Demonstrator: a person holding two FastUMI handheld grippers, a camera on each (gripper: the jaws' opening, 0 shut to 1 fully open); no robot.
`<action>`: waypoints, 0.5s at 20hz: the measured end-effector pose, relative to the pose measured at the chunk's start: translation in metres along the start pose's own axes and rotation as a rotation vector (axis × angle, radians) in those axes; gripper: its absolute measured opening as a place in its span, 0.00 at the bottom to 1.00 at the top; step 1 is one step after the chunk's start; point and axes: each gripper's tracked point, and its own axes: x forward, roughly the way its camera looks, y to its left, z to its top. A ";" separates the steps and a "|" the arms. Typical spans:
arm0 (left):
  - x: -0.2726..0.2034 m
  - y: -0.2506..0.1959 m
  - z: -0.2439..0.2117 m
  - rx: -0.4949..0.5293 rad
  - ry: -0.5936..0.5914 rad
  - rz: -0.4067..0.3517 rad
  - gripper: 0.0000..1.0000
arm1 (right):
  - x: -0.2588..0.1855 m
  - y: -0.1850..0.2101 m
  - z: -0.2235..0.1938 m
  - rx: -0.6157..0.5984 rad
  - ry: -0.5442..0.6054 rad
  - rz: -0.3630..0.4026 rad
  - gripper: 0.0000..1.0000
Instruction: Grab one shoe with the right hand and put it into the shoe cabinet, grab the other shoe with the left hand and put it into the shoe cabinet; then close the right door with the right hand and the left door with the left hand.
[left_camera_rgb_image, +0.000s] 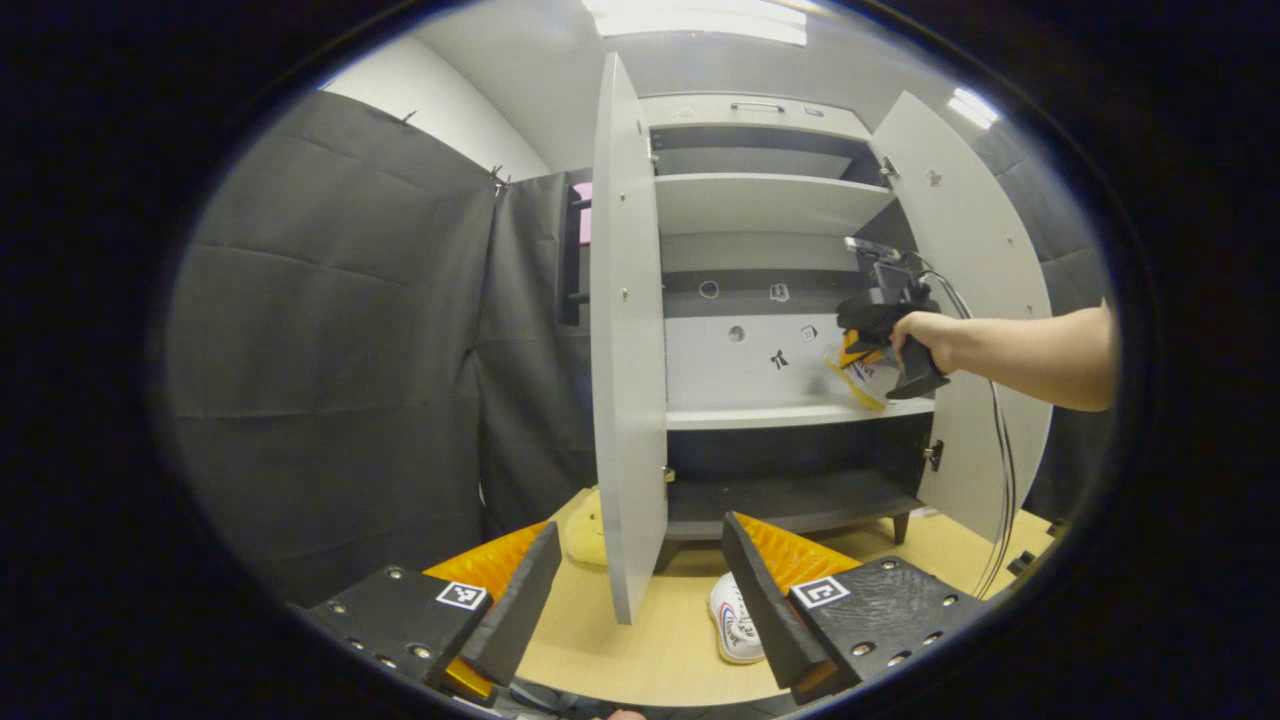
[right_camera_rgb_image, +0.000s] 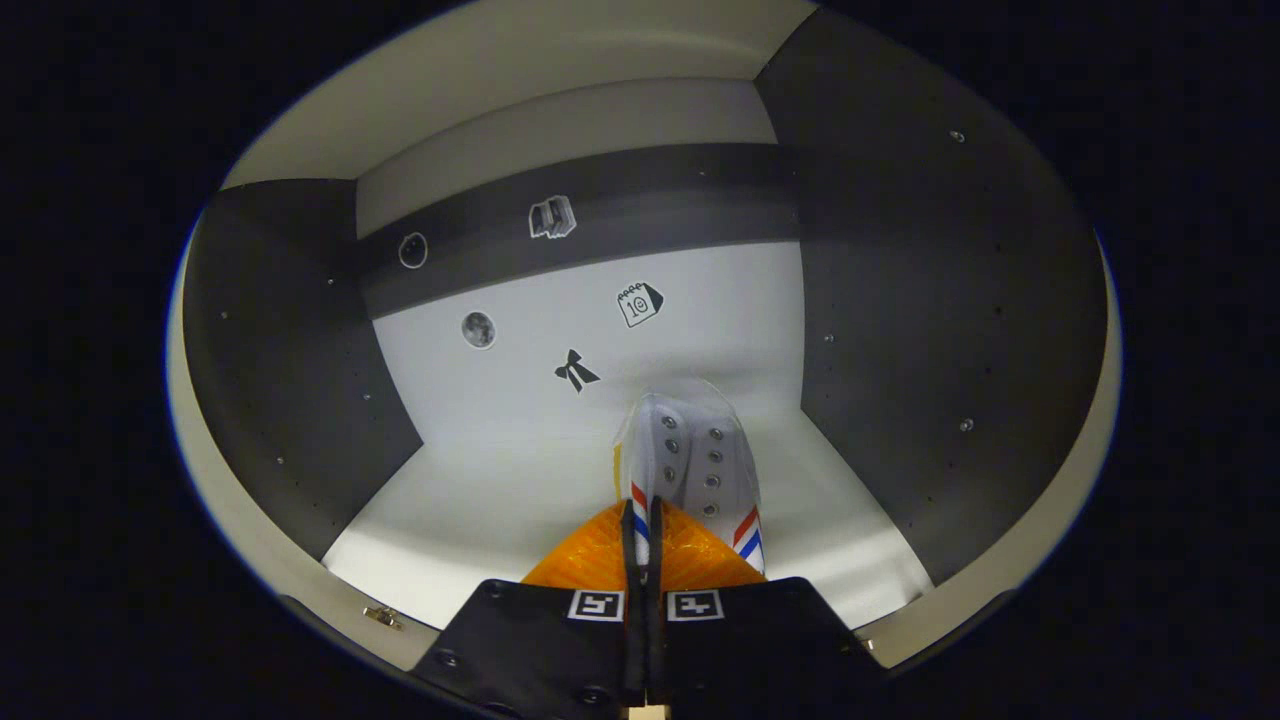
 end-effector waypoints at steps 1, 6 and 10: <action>0.000 -0.004 0.001 0.006 0.002 -0.011 0.93 | 0.003 -0.002 -0.001 0.009 0.009 -0.005 0.02; 0.011 -0.034 0.000 -0.001 0.039 -0.070 0.94 | -0.003 0.000 -0.002 0.043 -0.015 0.059 0.27; 0.026 -0.056 -0.005 -0.037 0.086 -0.092 0.94 | -0.040 0.003 -0.002 -0.019 -0.098 0.105 0.99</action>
